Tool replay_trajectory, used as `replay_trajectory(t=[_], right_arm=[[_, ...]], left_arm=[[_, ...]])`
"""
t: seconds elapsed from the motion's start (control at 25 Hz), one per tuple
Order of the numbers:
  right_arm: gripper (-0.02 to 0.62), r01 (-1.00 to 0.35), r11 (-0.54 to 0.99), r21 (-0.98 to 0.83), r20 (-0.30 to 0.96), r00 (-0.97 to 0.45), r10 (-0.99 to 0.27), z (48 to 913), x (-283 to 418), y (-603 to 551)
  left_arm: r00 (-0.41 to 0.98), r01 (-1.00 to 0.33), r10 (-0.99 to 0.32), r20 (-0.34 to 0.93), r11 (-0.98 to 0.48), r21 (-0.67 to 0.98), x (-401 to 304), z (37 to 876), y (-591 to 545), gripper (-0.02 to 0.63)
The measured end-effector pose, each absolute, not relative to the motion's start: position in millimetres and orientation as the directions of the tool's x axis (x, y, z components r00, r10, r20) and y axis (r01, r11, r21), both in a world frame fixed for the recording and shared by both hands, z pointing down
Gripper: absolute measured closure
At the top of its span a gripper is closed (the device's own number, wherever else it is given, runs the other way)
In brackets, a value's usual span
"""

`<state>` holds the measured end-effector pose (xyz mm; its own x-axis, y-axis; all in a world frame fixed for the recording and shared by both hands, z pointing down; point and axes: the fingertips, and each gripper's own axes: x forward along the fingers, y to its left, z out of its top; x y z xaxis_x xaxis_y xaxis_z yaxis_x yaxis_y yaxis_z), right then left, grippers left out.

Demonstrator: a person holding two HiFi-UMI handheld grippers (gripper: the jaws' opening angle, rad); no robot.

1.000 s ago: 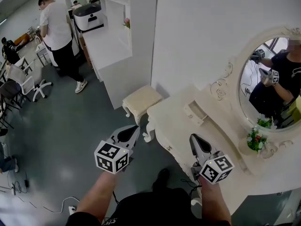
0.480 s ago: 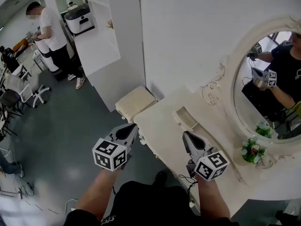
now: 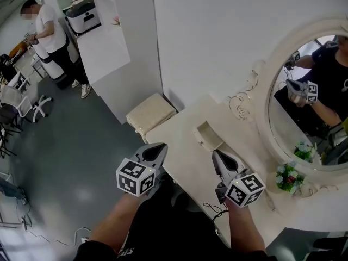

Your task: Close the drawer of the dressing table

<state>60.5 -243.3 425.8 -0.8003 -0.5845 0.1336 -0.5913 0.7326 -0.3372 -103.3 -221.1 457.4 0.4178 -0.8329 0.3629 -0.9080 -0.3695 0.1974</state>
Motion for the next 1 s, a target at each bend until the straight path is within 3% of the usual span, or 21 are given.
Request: replay_trajectory(t=[0.52, 1.0], right_arm=[[0.584, -0.676, 0.652, -0.344, 0.239, -0.734, -0.635, 461.1, 73.7, -281.8], [0.584, -0.705, 0.590, -0.395, 0.287, -0.704, -0.650, 495.2, 82.9, -291.0]], left_arm=[[0.579, -0.812, -0.682, 0.446, -0.532, 0.241, -36.9, 535.0, -278.8, 0.595], [0.625, -0.764, -0.574, 0.529, -0.587, 0.267, -2.9, 599.8, -305.0, 0.514]])
